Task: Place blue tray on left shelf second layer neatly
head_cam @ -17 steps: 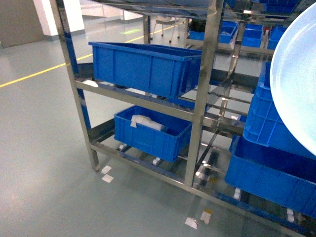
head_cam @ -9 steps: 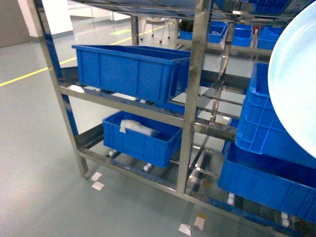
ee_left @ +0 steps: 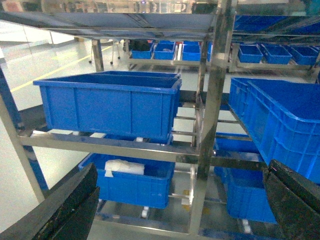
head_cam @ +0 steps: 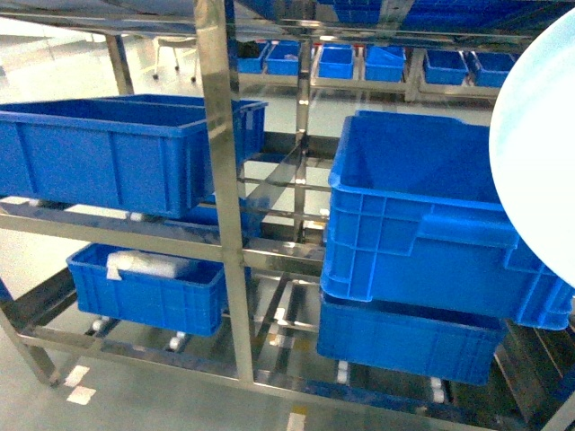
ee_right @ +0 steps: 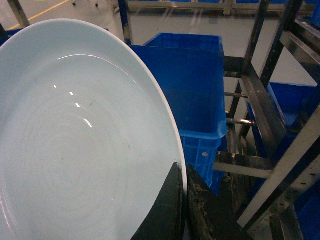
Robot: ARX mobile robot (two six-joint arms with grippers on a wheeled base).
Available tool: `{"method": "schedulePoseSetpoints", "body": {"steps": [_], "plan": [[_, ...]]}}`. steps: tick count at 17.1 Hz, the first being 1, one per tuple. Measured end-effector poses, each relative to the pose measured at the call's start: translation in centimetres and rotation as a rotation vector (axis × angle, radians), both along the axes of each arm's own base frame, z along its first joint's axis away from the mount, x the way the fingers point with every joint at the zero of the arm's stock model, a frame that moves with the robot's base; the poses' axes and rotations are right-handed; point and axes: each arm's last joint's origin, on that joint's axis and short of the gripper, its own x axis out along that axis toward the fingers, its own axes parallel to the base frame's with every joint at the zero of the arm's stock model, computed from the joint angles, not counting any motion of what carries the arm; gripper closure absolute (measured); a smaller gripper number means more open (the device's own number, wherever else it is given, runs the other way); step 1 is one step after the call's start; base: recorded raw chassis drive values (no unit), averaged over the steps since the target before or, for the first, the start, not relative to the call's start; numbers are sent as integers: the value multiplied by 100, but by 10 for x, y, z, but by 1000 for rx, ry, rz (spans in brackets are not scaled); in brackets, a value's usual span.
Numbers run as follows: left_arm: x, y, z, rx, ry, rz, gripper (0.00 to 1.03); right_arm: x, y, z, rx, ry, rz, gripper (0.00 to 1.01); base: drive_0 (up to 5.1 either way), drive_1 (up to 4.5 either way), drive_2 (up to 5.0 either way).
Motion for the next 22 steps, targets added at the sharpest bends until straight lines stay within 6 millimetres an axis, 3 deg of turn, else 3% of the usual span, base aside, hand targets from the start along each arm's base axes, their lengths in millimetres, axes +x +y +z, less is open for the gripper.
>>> {"method": "schedulePoseSetpoints", "body": {"steps": [5,18,22], "plan": [[0,0,0,0,-4,-1,5,-1,0,2,-2,-11,-4,99,-148,257,-552],[0,0,0,0,-1,-1,5,0,0,1,-1,-9,0,99,25,452,-403],[0,0,0,0,-1,0,5,0,0,0,-1,3,1,99,0,0,0]]}}
